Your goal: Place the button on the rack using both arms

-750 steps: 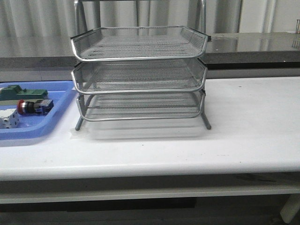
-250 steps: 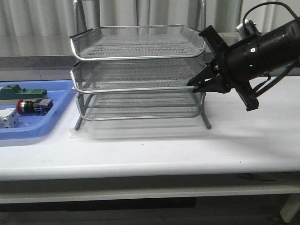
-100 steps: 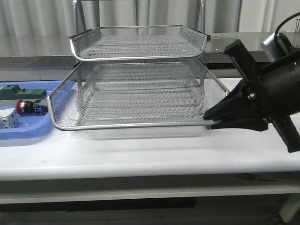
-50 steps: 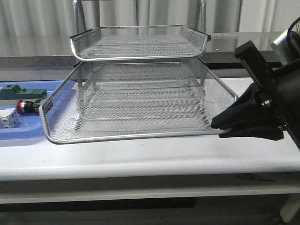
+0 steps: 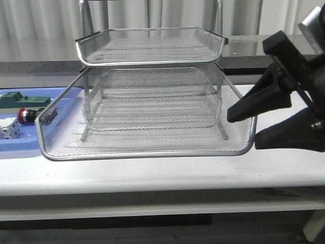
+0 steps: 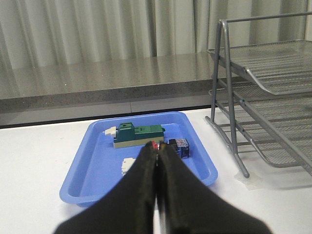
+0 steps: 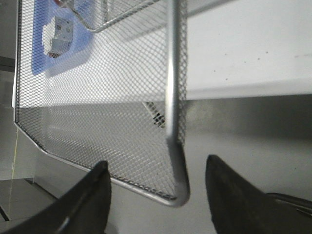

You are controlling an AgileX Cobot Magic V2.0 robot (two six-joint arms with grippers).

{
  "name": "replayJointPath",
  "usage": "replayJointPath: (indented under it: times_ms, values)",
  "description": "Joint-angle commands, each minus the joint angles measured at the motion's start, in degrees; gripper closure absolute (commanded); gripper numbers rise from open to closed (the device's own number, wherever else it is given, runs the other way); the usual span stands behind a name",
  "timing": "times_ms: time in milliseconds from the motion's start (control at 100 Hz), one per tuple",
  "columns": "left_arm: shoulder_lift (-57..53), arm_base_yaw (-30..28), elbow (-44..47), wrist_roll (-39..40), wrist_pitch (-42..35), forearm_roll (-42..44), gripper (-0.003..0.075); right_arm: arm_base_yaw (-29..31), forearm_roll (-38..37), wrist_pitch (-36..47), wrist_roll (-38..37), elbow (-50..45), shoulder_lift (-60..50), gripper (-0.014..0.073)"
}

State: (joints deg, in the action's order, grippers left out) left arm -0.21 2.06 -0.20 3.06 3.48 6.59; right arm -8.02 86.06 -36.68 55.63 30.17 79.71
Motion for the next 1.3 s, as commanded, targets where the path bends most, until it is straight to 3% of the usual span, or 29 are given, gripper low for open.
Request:
replayJointPath:
  times_ms: [0, 160, 440, 700, 1290]
  values:
    - [-1.9, -0.2, 3.2, 0.7, -4.6, -0.4, 0.0741, 0.0, -1.1, -1.3, -0.3, 0.8, -3.9, 0.0144]
    - [-1.9, -0.2, 3.2, 0.7, -4.6, -0.4, 0.0741, 0.0, -10.6, -1.2, -8.3, 0.8, -7.8, 0.0144]
    - [-1.9, -0.2, 3.2, 0.7, -4.6, -0.4, 0.0741, 0.0, -37.9, -0.3, -28.0, 3.2, -15.5, 0.015]
    - [-1.9, -0.2, 3.2, 0.7, -4.6, -0.4, 0.0741, 0.0, -63.2, -4.6, -44.4, 9.7, -24.7, 0.015]
    - [-1.9, -0.2, 3.2, 0.7, -4.6, -0.4, 0.0741, 0.0, -86.6, -13.9, -58.4, 11.2, -49.0, 0.015]
